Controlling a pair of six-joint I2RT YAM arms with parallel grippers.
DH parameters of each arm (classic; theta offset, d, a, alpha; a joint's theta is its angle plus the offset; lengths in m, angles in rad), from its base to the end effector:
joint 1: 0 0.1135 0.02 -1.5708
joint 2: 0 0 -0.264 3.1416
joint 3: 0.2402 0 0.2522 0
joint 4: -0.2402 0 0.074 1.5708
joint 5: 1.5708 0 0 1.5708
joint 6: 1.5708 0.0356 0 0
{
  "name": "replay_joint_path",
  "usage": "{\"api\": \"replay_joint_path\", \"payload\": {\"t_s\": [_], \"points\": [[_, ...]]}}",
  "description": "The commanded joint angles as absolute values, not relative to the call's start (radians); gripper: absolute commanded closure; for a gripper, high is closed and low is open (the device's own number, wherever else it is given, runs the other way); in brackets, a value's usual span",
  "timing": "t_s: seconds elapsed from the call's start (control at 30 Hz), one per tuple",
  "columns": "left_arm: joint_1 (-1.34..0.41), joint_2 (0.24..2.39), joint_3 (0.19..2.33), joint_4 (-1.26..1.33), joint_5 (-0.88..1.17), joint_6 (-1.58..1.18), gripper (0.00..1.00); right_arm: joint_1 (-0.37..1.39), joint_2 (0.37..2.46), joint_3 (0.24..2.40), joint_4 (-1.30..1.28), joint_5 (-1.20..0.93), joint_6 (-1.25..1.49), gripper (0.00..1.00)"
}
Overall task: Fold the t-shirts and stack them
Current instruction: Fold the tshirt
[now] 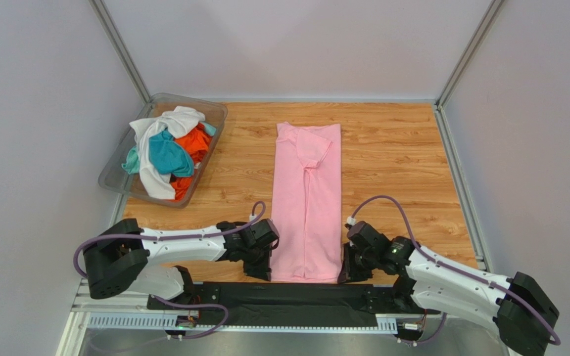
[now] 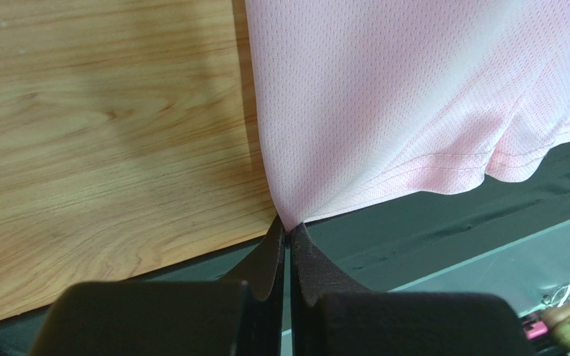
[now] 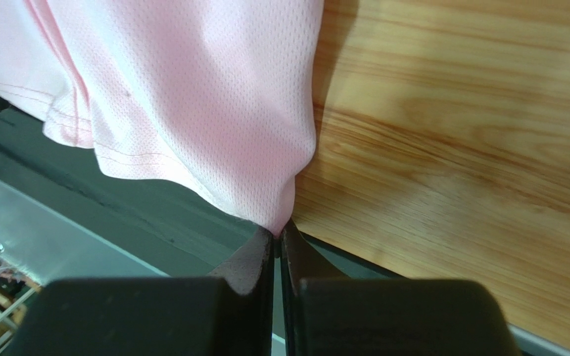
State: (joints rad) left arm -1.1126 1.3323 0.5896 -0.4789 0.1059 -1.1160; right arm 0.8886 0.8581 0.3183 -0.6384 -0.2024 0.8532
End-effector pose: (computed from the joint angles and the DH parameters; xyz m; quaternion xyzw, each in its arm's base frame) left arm 0.0922 -0.1955 0.1458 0.0075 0.9834 -0.1787 0.0297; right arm 0.0764 0.1054 0.1382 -0.0370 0.9753 0.2123 0.0492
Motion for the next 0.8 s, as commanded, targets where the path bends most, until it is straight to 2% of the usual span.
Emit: {"api": "replay_joint_path", "payload": {"t_s": [0.0,0.2,0.47,0.77], "points": [[-1.121,1.307,0.560,-0.522,0.061,-1.135,1.00,0.891,0.845,0.270,-0.528,-0.285,0.894,1.00],[-1.121,1.273,0.603,-0.509,0.057,-1.103,1.00,0.893,0.819,0.348,-0.552,-0.282,0.873,1.00],[-1.112,1.230,0.713,-0.566,-0.026,-1.036,1.00,0.893,0.798,0.466,-0.641,-0.169,0.838,1.00],[-0.960,1.287,0.877,-0.588,-0.011,-0.867,1.00,0.850,0.923,0.645,-0.635,-0.002,0.766,1.00]]}}
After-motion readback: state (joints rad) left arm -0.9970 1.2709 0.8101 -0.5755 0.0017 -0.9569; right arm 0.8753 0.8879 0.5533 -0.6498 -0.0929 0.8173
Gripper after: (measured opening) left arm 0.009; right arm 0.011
